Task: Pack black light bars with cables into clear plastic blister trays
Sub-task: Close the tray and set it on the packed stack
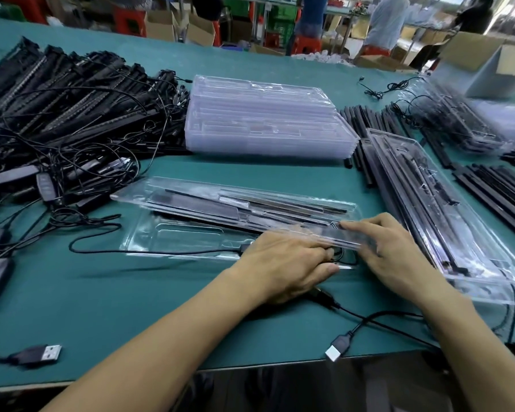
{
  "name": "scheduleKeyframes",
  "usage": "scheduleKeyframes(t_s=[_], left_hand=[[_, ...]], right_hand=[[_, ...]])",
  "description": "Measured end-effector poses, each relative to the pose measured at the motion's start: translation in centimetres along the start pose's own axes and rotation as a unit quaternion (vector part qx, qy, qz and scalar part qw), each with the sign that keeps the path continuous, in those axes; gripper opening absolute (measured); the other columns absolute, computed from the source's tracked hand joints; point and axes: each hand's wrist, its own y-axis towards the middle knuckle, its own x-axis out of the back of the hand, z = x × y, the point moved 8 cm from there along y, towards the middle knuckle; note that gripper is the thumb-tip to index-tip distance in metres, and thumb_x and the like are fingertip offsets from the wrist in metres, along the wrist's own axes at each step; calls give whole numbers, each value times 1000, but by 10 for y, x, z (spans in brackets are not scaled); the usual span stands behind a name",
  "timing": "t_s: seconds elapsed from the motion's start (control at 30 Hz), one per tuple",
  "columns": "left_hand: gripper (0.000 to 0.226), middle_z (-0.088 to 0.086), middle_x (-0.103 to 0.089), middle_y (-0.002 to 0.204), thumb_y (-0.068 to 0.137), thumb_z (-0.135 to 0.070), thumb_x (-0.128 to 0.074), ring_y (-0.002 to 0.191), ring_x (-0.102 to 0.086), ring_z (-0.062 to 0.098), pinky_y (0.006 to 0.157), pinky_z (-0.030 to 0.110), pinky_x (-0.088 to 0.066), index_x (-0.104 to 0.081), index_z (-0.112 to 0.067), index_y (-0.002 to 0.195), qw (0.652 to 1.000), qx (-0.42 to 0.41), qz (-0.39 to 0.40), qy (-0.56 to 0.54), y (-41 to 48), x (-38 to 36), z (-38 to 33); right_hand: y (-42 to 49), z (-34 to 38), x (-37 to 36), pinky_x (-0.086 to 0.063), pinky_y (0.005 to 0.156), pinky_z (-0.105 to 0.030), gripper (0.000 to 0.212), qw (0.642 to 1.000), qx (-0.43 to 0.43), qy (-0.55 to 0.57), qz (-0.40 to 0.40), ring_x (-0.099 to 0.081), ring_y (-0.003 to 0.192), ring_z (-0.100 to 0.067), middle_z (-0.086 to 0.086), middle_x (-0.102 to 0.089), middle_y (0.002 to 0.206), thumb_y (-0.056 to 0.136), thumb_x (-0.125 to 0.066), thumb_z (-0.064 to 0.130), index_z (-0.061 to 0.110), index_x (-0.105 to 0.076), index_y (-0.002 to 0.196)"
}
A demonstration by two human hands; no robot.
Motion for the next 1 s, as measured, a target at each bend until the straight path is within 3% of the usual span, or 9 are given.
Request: scheduleKeyframes(t_s=[0.1,0.17,0.23,0.37,0.53,0.63,0.73,0.9,1.0], left_hand=[[63,-9,-63,129,95,-53,-12,116,-59,16,86,35,-52,-64,-26,119,999,-7,-33,-3,-3,3,-1],[56,-8,-60,136,98,-48,-21,122,-57,16,97,35,-48,-64,-24,125,999,-23,-39,-7,-4,3,-1],[48,-5,-51,147,102,-42,-30,133,-48,18,111,33,-31,-59,-22,135,999,-39,-34,2,-5,-1,-3],[49,-1,-36,157,105,-40,-32,144,-33,21,114,29,-9,-42,-19,148,998,-33,-37,42,-13,-3,-3],[48,4,-43,153,103,-31,-42,141,-39,20,118,32,-26,-42,-11,148,997,-35,-50,40,-33,15,2],[32,6,-66,128,94,-16,-62,120,-61,24,100,37,-50,-67,-10,125,989,-74,-106,70,-71,35,7],[23,-3,-71,108,93,-16,-60,102,-66,21,80,36,-54,-72,-17,113,980,-38,-146,133,-111,49,34],[39,-9,-69,114,96,-35,-42,101,-66,19,81,35,-57,-70,-23,120,992,54,-90,77,-123,45,65],[38,-8,-69,113,96,-33,-43,101,-66,19,86,33,-55,-70,-22,120,994,64,-82,32,-120,42,68]], right_hand=[[0,-3,4,-36,95,-22,45,1000,-18,16,-15,-52,99,-16,-1,-50,104,86,-68,2,29,-67,122],[1,-5,6,-34,95,-20,47,999,-37,31,-22,-51,99,-13,0,-50,108,83,-73,4,34,-68,119],[3,-8,6,-33,96,-20,46,997,-56,47,-18,-50,102,-13,-1,-51,110,81,-77,11,38,-67,117],[5,-10,4,-33,96,-20,42,995,-82,55,-17,-53,104,-16,0,-51,109,80,-79,16,38,-68,115],[0,-4,3,-35,94,-39,39,991,-74,-90,-59,-43,110,-28,2,-51,118,83,-75,26,48,-65,114],[-6,5,4,-29,84,-40,40,987,-36,-122,-95,-37,105,-26,2,-49,116,85,-73,23,47,-64,116],[-8,17,2,-26,77,-33,42,988,48,-126,-75,-46,85,-19,6,-52,93,86,-73,17,42,-66,119],[1,19,6,-26,91,-32,44,987,49,-136,64,-56,98,-7,20,-52,101,84,-60,59,59,-48,126],[-3,22,5,-25,103,-35,76,976,44,-175,124,-55,109,-7,14,-59,120,71,-29,90,54,-44,136]])
